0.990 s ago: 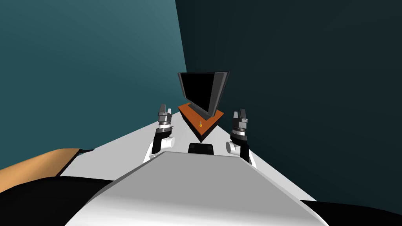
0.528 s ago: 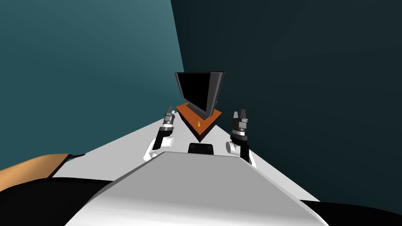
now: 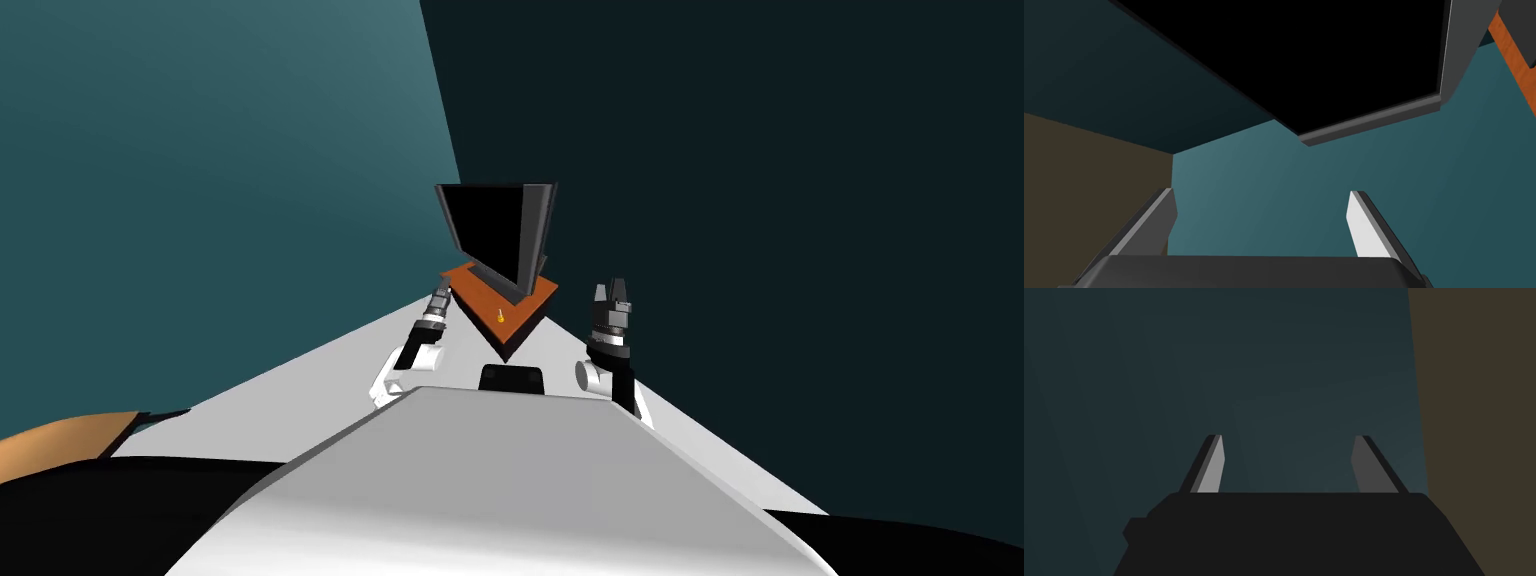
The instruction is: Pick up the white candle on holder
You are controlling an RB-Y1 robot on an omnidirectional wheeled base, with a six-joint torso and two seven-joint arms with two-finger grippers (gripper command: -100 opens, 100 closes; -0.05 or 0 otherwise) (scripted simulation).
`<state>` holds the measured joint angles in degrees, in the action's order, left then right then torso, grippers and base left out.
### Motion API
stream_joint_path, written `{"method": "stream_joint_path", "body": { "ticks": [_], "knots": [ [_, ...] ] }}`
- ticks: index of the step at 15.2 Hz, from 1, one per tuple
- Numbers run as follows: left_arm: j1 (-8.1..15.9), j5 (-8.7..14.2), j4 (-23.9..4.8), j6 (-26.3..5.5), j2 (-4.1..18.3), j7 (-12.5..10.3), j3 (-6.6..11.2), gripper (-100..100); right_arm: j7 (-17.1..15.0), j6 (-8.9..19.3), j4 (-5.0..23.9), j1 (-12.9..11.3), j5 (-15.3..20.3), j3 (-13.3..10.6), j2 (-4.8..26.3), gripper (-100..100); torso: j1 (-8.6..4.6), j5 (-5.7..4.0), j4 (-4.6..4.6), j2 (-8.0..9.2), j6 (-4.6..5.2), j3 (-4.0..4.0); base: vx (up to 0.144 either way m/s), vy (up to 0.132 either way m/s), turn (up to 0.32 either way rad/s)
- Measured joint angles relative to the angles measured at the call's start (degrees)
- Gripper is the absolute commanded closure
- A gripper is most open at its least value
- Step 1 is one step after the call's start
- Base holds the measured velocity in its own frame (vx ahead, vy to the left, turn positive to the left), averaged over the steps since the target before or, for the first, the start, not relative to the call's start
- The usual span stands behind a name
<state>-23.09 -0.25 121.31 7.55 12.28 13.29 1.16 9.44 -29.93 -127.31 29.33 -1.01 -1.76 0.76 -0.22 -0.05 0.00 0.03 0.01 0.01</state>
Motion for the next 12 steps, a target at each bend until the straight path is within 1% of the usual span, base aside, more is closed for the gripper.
{"method": "stream_joint_path", "body": {
  "ticks": [2,3,8,9,12],
  "knots": [
    [0.71,0.44,-1.43,-2.12,1.03,1.24,-0.25,-100,0.0,0.0,0.0,0.0,0.0,0.0,0.0,0,0.0,0.0,0.0,-0.01,0.0,-0.01,-0.004,-0.058,-0.087],
    [1.48,0.74,-2.78,-3.04,1.66,1.87,-0.3,-100,0.0,0.0,0.0,0.0,0.0,0.0,0.0,0,-0.02,0.0,-0.01,-0.02,0.01,-0.01,-0.005,-0.059,-0.075],
    [3.66,1.7,-7.09,-8.21,3.48,5.44,-1.16,-100,0.0,0.0,0.0,0.0,0.0,0.0,0.0,0,-0.04,-0.01,0.0,-0.02,0.0,-0.01,-0.003,-0.063,-0.1],
    [4.16,1.99,-8.41,-9.07,3.97,6.19,-1.31,-100,0.0,0.0,0.0,0.0,0.0,0.0,0.0,0,-0.06,0.0,-0.01,-0.04,0.01,-0.02,0.011,-0.066,-0.083],
    [5.03,2.84,-10.39,-12.46,5.29,8.23,-1.68,-100,0.0,0.0,0.0,0.0,0.0,0.0,0.0,0,-0.05,-0.01,-0.01,-0.05,0.0,-0.03,0.007,-0.065,-0.104]
  ]
}}
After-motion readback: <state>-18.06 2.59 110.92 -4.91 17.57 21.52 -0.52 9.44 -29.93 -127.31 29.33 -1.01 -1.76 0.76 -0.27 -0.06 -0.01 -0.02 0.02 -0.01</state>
